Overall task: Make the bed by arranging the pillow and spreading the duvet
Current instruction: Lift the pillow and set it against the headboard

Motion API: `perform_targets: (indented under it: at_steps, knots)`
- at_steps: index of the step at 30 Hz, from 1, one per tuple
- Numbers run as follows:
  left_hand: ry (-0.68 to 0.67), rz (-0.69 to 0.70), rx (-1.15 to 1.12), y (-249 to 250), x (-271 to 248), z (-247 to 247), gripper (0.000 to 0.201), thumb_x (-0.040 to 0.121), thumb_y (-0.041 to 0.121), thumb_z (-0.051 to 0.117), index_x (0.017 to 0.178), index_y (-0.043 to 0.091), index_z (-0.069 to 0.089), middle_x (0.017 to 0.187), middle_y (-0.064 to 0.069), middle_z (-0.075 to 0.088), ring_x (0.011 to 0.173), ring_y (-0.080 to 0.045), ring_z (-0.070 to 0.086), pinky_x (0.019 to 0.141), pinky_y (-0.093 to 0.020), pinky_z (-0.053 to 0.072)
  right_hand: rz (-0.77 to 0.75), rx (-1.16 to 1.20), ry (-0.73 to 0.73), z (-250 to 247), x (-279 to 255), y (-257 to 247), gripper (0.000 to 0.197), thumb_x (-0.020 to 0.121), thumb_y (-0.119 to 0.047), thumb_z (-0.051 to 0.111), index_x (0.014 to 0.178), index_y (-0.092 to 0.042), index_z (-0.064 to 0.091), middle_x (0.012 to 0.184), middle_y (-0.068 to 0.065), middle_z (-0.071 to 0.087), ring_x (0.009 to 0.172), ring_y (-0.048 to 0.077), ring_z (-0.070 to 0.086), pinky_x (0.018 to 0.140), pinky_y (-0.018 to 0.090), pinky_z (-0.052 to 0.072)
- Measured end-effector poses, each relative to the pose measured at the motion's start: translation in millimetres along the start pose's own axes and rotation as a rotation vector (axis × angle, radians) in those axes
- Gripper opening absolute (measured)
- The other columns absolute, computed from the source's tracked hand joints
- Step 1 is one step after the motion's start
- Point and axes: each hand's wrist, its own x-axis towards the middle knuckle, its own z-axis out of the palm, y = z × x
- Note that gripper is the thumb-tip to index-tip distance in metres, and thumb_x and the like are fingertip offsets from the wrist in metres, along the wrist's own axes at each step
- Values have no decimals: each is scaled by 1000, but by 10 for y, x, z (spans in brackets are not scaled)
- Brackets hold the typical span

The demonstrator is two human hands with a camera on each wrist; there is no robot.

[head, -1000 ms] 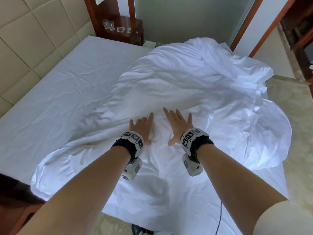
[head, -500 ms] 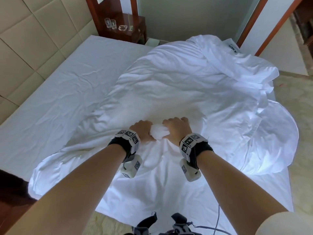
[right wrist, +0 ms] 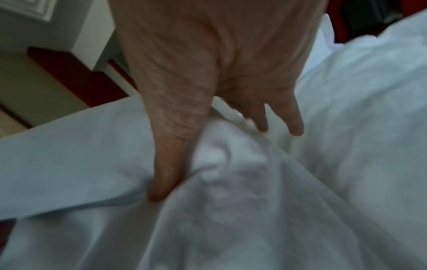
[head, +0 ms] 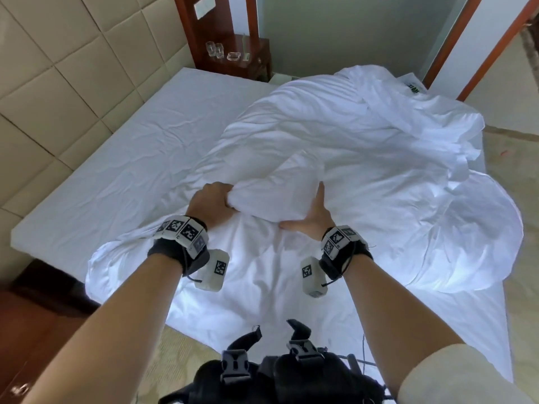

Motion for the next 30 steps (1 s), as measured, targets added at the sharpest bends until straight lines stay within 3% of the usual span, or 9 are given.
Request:
perform_targets:
  at_steps: [4,6,9,13,15,18,21,25,30]
  knots:
    - [72,-88,39,-255,-335,-151,19,73,34,67,88,24,65,92,-6,72,96,-33,66,90,-44,51,-99,-15,-85,303,10,-234,62,65,-36,90,115,-13,62,113,4,69,111,24,63,90,33,53]
    - [88,-144,43,-394,-486,-187,42,73,42,71,109,23,61,109,-5,69,108,-30,62,95,-44,47,-183,-118,-109,456,-32,-418,33,76,-33,82,93,-13,63,95,3,68,100,25,66,77,29,52]
    - [90,-168,26,-537,-719,-248,98,63,50,81,143,24,30,139,-4,47,129,-27,46,105,-48,36,-327,-250,-117,693,-165,-684,37,88,-23,66,120,-7,58,123,13,63,119,32,57,98,36,47]
    - [229,-89,46,-498,-923,-343,139,52,53,87,154,33,-5,148,-4,33,135,-27,36,110,-47,31,-636,-333,-251,971,-462,-1123,33,92,-14,58,125,-10,61,125,10,65,114,31,61,95,41,51]
    - [237,-124,18,-583,-967,-422,127,51,57,85,152,34,11,135,-7,50,122,-29,51,102,-47,42,-725,-404,-332,1114,-629,-1315,29,92,-17,60,120,-13,64,119,7,68,106,28,64,90,41,53]
    - [185,-267,65,-857,-1106,-595,82,47,71,76,115,31,52,103,-2,66,99,-29,64,83,-44,55,-752,-363,-355,1320,-812,-1431,36,89,-29,67,120,-12,62,110,-1,66,98,19,63,82,31,50]
    - [303,-288,43,-1138,-1350,-749,48,65,54,76,96,20,59,94,-6,67,93,-34,63,74,-40,52,-715,-343,-419,1494,-942,-1421,67,77,-40,79,132,-17,49,113,-12,52,95,6,50,83,23,40]
    - [618,-307,-53,-1554,-1727,-1131,25,78,34,70,91,15,61,89,-13,69,89,-39,62,71,-40,50,-591,-629,-492,1821,-908,-1277,111,51,-65,81,142,-22,33,133,2,48,119,20,50,100,39,46]
    - [870,-358,-158,-2219,-2182,-1688,23,79,31,61,95,14,57,88,-10,68,84,-36,62,68,-39,49,-475,-619,-433,2200,-985,-1407,42,81,-52,73,95,-16,57,95,3,61,93,27,64,77,29,48]
